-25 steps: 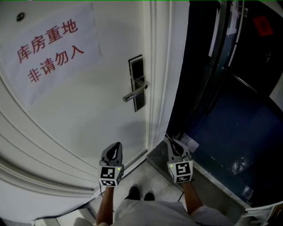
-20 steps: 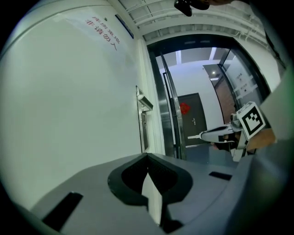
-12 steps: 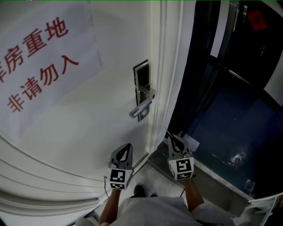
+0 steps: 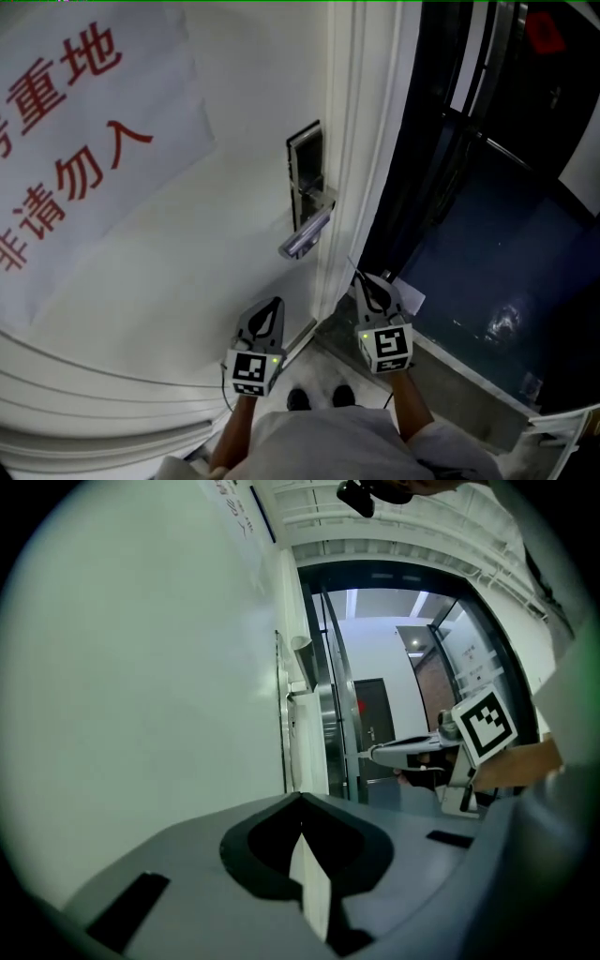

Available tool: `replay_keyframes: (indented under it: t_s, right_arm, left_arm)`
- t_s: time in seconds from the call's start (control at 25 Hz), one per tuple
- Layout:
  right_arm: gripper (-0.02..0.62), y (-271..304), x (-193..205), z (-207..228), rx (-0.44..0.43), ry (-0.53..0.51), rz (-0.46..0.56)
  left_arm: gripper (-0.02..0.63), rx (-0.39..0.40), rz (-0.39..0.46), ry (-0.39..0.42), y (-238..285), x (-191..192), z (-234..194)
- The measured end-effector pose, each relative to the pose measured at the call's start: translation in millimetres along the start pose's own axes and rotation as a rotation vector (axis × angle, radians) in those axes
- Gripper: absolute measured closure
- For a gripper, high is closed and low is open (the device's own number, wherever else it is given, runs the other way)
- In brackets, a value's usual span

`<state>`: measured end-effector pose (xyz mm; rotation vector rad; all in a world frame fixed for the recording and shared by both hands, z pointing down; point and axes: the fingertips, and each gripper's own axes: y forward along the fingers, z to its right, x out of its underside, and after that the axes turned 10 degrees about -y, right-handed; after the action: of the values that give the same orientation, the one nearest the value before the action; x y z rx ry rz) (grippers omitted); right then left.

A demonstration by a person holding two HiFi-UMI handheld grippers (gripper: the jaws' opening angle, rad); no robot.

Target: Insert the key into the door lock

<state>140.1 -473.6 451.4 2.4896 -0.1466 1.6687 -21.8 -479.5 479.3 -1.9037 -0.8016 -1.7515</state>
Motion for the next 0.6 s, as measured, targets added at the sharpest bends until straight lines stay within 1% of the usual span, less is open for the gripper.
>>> replay_keyframes:
  t_s: [0.28,0.52,0.6]
  right_arm:
    - [0.566,9,0,18,-0.084,-0.012,0.044]
    - [0.566,12,-2,28,-0.139,-0.025,0.079]
    - [0.566,11,-3,27,-0.153,-0.027,0.086]
  left_arm:
    - [0.589,-0.099,0.014,0.004,6,-7,9]
    - [0.589,-0.192,0.031,0.011,-5,-12,7]
    - [0.589,-0.211,0.038,-0.002,-11,-12,5]
